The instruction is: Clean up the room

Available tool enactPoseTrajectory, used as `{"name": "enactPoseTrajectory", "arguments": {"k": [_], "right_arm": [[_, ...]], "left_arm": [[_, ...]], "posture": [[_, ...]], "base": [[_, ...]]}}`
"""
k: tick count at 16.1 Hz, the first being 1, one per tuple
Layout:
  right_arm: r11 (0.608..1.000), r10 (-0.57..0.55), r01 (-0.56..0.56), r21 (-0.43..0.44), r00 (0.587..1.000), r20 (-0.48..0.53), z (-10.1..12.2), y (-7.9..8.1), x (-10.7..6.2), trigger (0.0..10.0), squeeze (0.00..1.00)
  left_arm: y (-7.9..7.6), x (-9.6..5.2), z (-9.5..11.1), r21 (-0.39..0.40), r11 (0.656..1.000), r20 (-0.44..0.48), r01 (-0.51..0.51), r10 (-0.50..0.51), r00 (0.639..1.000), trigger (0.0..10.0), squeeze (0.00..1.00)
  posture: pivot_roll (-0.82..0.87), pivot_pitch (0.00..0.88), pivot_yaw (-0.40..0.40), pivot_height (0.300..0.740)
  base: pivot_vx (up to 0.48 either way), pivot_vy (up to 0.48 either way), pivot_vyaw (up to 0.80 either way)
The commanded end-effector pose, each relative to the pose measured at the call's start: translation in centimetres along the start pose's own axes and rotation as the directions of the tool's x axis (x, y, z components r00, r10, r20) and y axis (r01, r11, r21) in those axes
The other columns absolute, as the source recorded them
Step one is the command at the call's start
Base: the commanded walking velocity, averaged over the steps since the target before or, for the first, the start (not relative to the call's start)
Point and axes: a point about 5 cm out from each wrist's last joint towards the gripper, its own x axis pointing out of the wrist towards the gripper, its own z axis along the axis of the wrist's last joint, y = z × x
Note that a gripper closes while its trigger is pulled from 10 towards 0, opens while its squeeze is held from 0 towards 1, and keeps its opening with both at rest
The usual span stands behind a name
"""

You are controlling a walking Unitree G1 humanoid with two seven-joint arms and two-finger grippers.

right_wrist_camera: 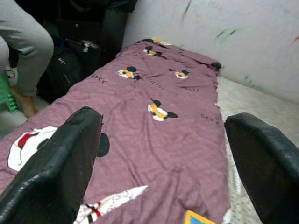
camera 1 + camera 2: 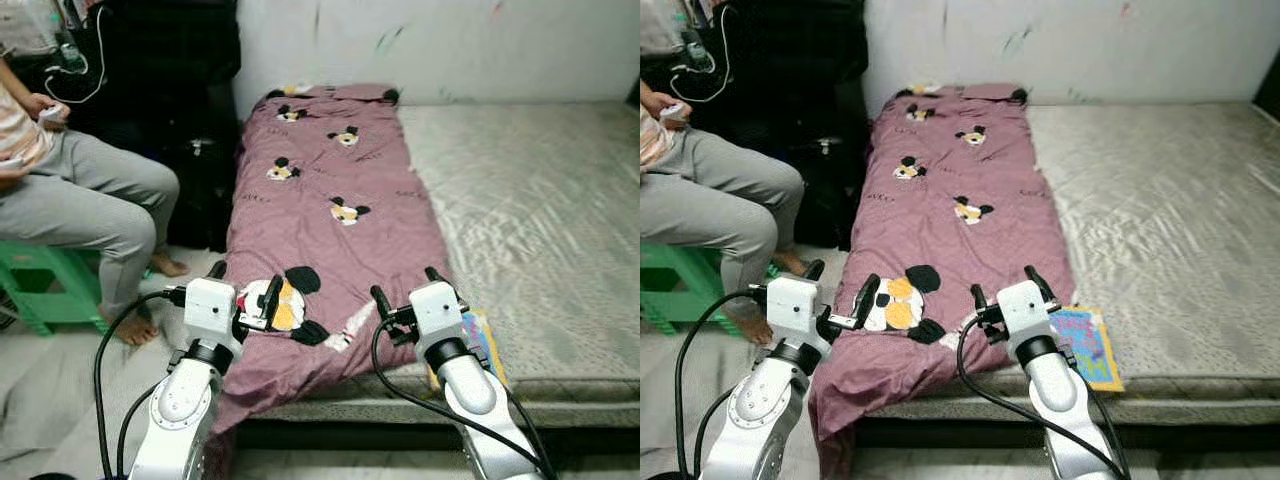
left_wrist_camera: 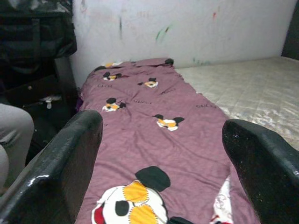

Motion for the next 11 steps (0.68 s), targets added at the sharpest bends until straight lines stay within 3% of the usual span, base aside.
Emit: {"name": "enactPoseTrajectory", "arguments": {"k": [1, 8, 11], "right_arm": [[1.0, -0.003, 0.003, 0.002, 1.0, 0.007, 0.33, -0.05, 0.0, 10.0, 0.0], [1.0, -0.007, 0.007, 0.01, 1.0, 0.004, 0.36, -0.05, 0.09, 10.0, 0.0], [1.0, -0.004, 0.004, 0.014, 1.0, 0.002, 0.34, -0.06, 0.21, 10.0, 0.0]], "left_arm": [[0.08, -0.18, 0.12, 0.003, 1.0, -0.003, 0.01, -0.01, 1.0, 10.0, 0.0], [0.19, -0.08, 0.07, 0.01, 1.0, -0.011, 0.009, -0.009, 1.0, 10.0, 0.0], [0.41, 0.01, -0.1, 0.016, 1.0, -0.023, -0.021, 0.022, 1.0, 10.0, 0.0]], "posture": [[0.01, 0.0, 0.036, 0.74], [0.02, 0.0, 0.036, 0.74], [0.02, 0.0, 0.035, 0.74]], "base": [[0.322, 0.0, 0.0], [0.301, 0.0, 0.0], [0.0, 0.0, 0.0]]}}
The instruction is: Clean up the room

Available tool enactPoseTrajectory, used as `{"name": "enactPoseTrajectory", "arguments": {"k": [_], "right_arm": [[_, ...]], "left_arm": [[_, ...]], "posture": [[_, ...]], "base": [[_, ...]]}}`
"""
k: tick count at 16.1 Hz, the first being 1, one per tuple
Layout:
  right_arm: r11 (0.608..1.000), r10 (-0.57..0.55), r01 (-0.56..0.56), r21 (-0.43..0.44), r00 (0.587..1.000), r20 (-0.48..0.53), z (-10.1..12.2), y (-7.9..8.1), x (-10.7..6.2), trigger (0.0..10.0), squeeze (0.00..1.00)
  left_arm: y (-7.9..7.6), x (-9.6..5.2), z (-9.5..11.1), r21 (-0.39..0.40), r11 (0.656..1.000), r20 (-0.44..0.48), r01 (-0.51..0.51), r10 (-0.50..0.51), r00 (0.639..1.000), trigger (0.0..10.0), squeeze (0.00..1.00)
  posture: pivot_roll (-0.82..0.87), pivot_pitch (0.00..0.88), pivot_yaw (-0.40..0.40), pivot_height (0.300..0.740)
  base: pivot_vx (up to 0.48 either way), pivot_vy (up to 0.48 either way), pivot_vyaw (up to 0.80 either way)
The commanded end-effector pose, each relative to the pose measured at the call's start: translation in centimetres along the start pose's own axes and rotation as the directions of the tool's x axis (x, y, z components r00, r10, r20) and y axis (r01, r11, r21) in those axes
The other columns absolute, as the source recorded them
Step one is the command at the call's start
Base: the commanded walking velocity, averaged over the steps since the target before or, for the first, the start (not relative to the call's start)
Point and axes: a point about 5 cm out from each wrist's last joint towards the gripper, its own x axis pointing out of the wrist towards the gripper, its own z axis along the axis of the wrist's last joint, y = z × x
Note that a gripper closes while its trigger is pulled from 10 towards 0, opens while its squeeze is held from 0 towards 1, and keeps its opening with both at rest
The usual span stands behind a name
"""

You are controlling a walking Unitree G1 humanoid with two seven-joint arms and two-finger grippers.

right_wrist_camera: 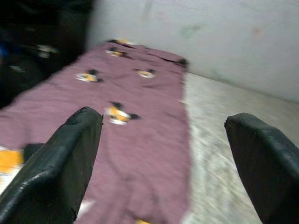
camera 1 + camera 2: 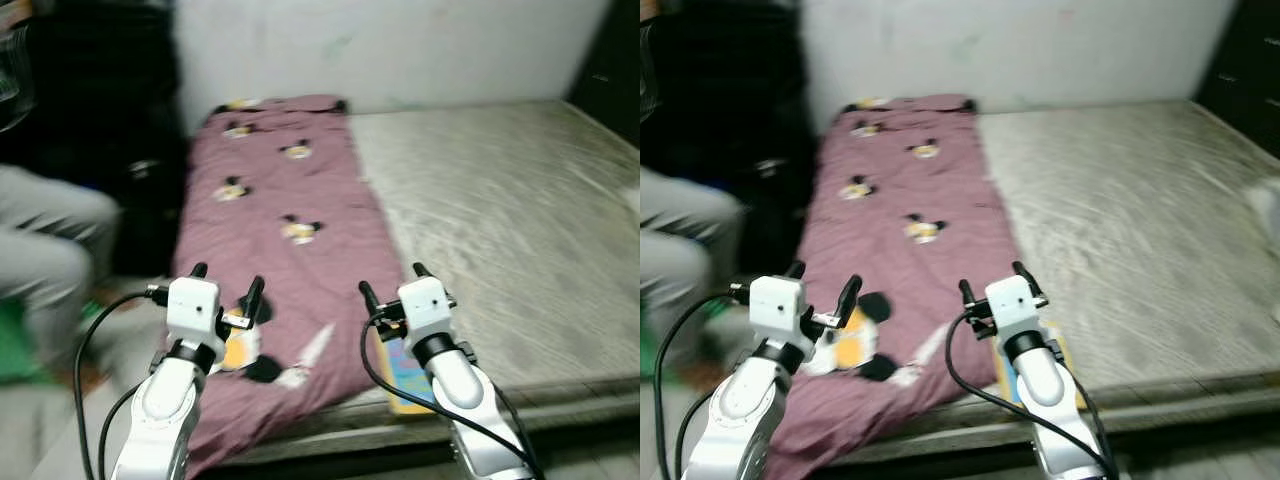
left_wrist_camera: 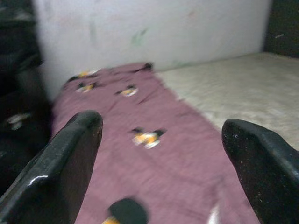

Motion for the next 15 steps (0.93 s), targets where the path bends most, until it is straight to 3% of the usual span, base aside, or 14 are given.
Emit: {"name": "enactPoseTrajectory", "arguments": {"k": [1, 7, 11, 15], "right_arm": [[1.0, -0.01, 0.01, 0.002, 1.0, -0.011, -0.17, -0.35, -0.17, 10.0, 0.0], [1.0, -0.002, 0.002, -0.008, 1.0, -0.007, -0.12, -0.23, -0.09, 10.0, 0.0], [1.0, -0.003, 0.003, -0.004, 1.0, -0.009, -0.18, -0.24, -0.1, 10.0, 0.0], [1.0, -0.006, 0.006, 0.003, 1.0, -0.008, -0.17, -0.22, -0.08, 10.0, 0.0]], "left_arm": [[-0.5, 0.02, -0.06, 0.008, 1.0, -0.006, 0.013, -0.013, 1.0, 10.0, 0.0], [-0.72, 0.13, -0.01, 0.018, 0.999, 0.003, 0.027, -0.028, 1.0, 10.0, 0.0], [-0.82, 0.14, 0.02, 0.015, 0.999, 0.005, 0.031, -0.031, 1.0, 10.0, 0.0], [-0.89, 0.18, 0.14, 0.016, 0.999, 0.008, 0.035, -0.035, 0.999, 10.0, 0.0]], "posture": [[0.02, 0.0, 0.034, 0.74], [0.02, 0.0, 0.032, 0.74], [0.02, 0.0, 0.032, 0.74], [0.02, 0.0, 0.034, 0.74]], "base": [[0.0, 0.0, 0.0], [0.0, 0.0, 0.14], [0.0, -0.264, 0.48], [0.0, -0.276, 0.0]]}}
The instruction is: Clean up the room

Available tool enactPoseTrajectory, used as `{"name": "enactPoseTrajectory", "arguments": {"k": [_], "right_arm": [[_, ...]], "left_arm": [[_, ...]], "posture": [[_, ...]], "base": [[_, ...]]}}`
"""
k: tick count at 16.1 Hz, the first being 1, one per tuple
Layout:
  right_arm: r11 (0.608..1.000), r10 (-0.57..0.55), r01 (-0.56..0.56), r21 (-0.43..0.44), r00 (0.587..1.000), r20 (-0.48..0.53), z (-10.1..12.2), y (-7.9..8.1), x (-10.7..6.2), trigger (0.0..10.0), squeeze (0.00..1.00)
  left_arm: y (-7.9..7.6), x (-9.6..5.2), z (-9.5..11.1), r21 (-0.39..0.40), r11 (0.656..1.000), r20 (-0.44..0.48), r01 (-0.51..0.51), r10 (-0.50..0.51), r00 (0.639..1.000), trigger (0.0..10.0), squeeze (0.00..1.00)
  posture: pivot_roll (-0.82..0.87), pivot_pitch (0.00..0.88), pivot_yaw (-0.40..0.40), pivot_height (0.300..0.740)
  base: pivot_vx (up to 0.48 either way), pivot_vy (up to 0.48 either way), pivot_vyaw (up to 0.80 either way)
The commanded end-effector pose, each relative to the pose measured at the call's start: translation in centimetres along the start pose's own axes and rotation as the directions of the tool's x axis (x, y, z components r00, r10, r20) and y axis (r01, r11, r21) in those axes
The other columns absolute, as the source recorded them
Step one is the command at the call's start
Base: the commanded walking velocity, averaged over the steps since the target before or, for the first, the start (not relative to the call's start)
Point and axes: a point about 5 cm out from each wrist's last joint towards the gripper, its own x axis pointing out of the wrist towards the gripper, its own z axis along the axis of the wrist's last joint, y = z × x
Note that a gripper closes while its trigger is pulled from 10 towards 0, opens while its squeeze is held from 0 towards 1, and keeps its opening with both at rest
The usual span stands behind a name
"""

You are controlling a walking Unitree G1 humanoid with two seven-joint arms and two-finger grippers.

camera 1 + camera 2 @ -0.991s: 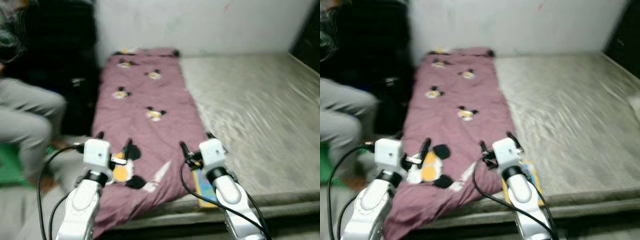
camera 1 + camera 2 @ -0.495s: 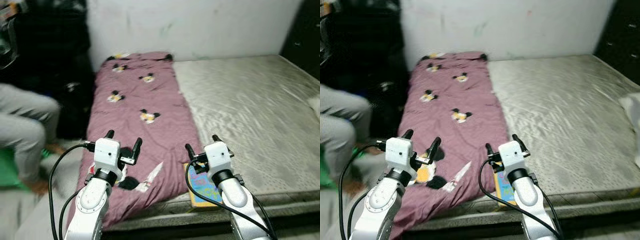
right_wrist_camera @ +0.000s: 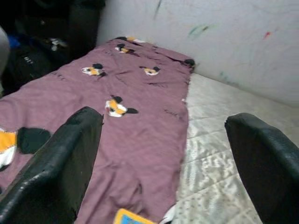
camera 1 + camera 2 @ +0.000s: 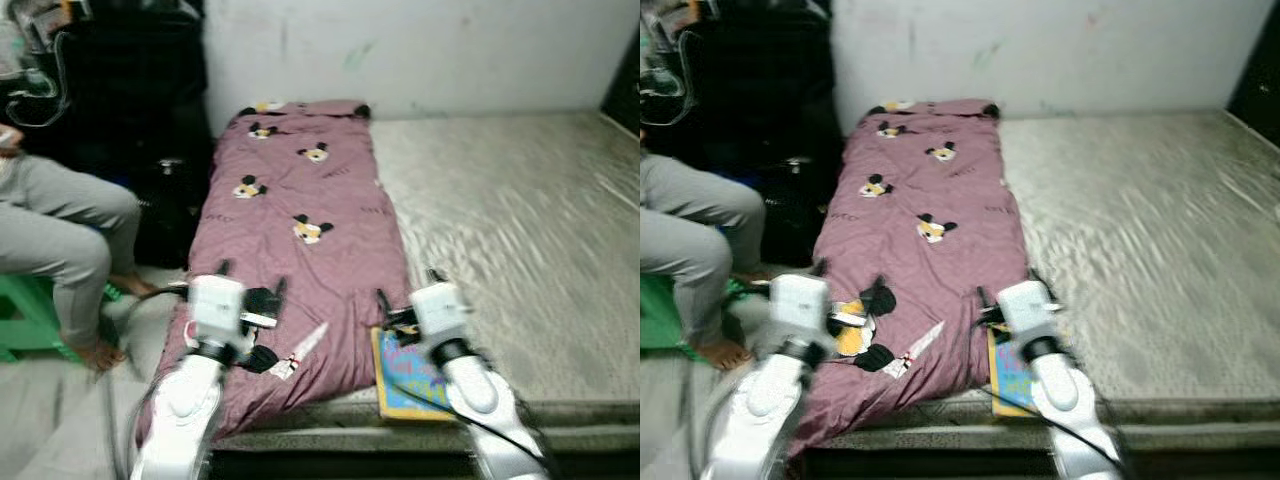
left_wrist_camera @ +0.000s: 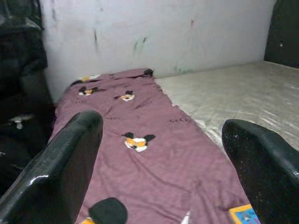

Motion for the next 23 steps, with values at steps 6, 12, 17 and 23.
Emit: {"name": "enactPoseTrajectory", "arguments": {"k": [6, 12, 17, 23], "right_arm": [[0.999, 0.022, -0.022, 0.023, 1.0, 0.012, 0.49, 0.63, 0.42, 10.0, 0.0], [0.999, 0.027, -0.028, 0.019, 1.0, 0.012, 0.46, 0.58, 0.38, 10.0, 0.0], [0.999, 0.036, -0.037, 0.017, 0.999, 0.012, 0.44, 0.72, 0.4, 10.0, 0.0], [0.999, 0.036, -0.037, 0.023, 0.999, 0.016, 0.51, 0.73, 0.46, 10.0, 0.0]], "left_arm": [[0.87, -0.23, -0.06, 0.018, 0.999, -0.008, -0.028, 0.028, 1.0, 10.0, 0.0], [0.75, -0.27, -0.13, 0.012, 1.0, -0.011, -0.026, 0.026, 1.0, 10.0, 0.0], [0.78, -0.26, -0.17, 0.008, 1.0, -0.013, -0.025, 0.025, 1.0, 10.0, 0.0], [0.7, -0.23, -0.04, -0.012, 1.0, -0.001, -0.007, 0.007, 1.0, 10.0, 0.0]], "posture": [[0.02, 0.0, 0.03, 0.74], [0.01, 0.0, 0.027, 0.74], [0.02, 0.0, 0.027, 0.74], [0.02, 0.0, 0.029, 0.74]], "base": [[0.0, -0.287, 0.0], [0.0, -0.288, 0.0], [0.0, -0.289, 0.0], [0.0, 0.0, 0.0]]}}
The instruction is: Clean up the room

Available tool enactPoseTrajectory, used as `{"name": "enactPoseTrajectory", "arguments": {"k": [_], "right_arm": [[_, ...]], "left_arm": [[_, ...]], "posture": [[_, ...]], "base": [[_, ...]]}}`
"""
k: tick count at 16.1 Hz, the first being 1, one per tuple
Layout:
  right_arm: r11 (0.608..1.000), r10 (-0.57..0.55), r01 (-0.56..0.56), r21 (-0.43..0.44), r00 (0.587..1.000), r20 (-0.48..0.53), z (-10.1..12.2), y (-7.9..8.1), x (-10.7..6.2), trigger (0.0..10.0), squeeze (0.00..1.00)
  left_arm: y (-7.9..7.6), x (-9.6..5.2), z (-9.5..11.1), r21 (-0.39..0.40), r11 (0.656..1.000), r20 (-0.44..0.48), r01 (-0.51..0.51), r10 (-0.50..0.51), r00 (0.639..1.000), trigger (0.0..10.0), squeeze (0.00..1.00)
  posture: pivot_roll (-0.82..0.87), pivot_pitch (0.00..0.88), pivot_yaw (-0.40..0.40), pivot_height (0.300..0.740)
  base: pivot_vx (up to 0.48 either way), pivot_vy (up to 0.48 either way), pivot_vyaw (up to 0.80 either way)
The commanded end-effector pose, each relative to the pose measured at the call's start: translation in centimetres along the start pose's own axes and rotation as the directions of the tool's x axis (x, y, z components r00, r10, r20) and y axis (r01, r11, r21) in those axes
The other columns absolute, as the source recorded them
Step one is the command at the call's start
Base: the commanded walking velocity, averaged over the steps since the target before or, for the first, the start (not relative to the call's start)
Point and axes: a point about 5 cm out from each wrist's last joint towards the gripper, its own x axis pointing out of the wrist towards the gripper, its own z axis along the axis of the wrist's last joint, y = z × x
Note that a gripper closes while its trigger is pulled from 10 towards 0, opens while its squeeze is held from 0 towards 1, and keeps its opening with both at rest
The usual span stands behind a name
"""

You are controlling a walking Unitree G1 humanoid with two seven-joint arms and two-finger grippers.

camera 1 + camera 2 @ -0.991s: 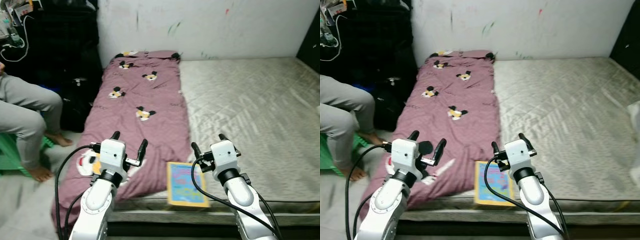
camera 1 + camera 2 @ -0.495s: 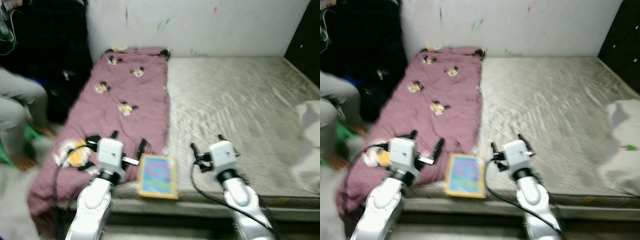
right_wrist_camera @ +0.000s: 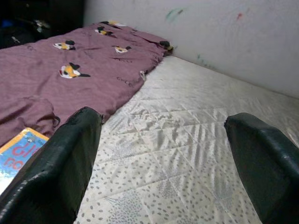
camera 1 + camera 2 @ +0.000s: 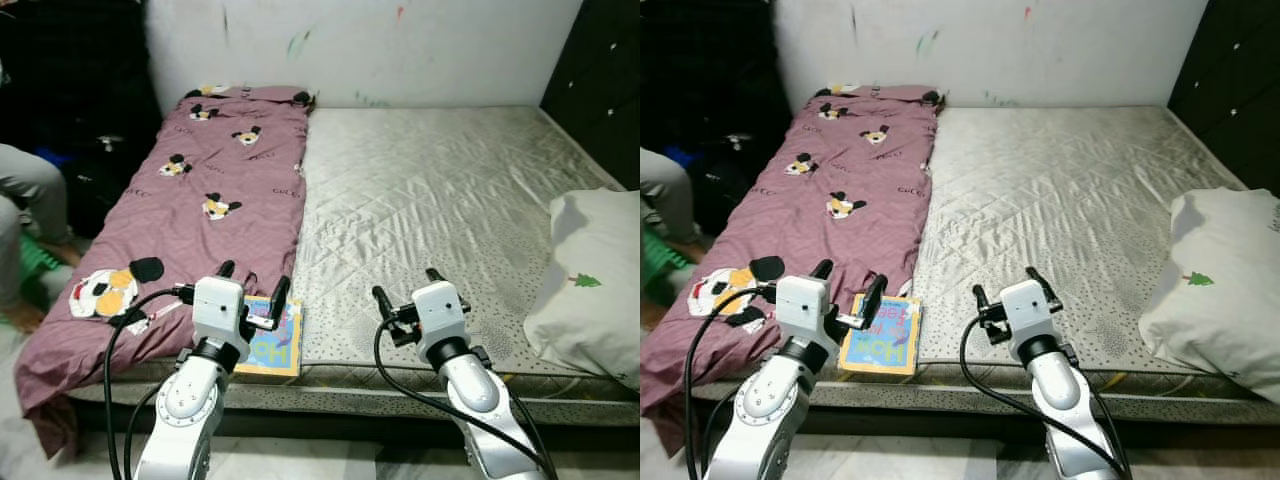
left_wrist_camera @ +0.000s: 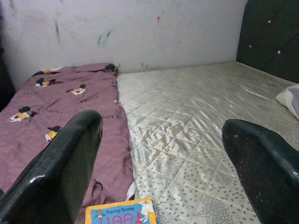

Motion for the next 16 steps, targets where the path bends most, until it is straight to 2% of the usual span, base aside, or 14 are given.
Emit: {"name": "enactPoseTrajectory", "arguments": {"k": [1, 9, 12, 16], "right_arm": [[1.0, 0.01, -0.01, 0.002, 1.0, 0.016, 0.48, 0.25, 0.38, 10.0, 0.0], [1.0, 0.008, -0.009, 0.005, 1.0, 0.015, 0.49, 0.18, 0.48, 10.0, 0.0], [1.0, 0.008, -0.008, 0.008, 1.0, 0.014, 0.46, 0.16, 0.48, 10.0, 0.0], [1.0, 0.008, -0.008, 0.007, 1.0, 0.011, 0.4, 0.05, 0.53, 10.0, 0.0]], "left_arm": [[0.62, -0.09, 0.07, 0.003, 1.0, 0.0, -0.015, 0.015, 1.0, 10.0, 0.0], [0.56, -0.02, 0.25, -0.002, 1.0, 0.015, -0.002, 0.002, 1.0, 10.0, 0.0], [0.52, 0.0, 0.25, -0.005, 1.0, 0.016, 0.003, -0.002, 1.0, 10.0, 0.0], [0.48, 0.03, 0.22, -0.004, 1.0, 0.016, 0.003, -0.003, 1.0, 10.0, 0.0]], "posture": [[0.01, 0.0, 0.031, 0.74], [0.02, 0.0, 0.029, 0.74], [0.02, 0.0, 0.027, 0.74], [0.02, 0.0, 0.027, 0.74]], "base": [[0.0, 0.0, 0.0], [0.0, 0.0, 0.0], [0.242, 0.0, -0.66], [0.266, 0.0, 0.0]]}}
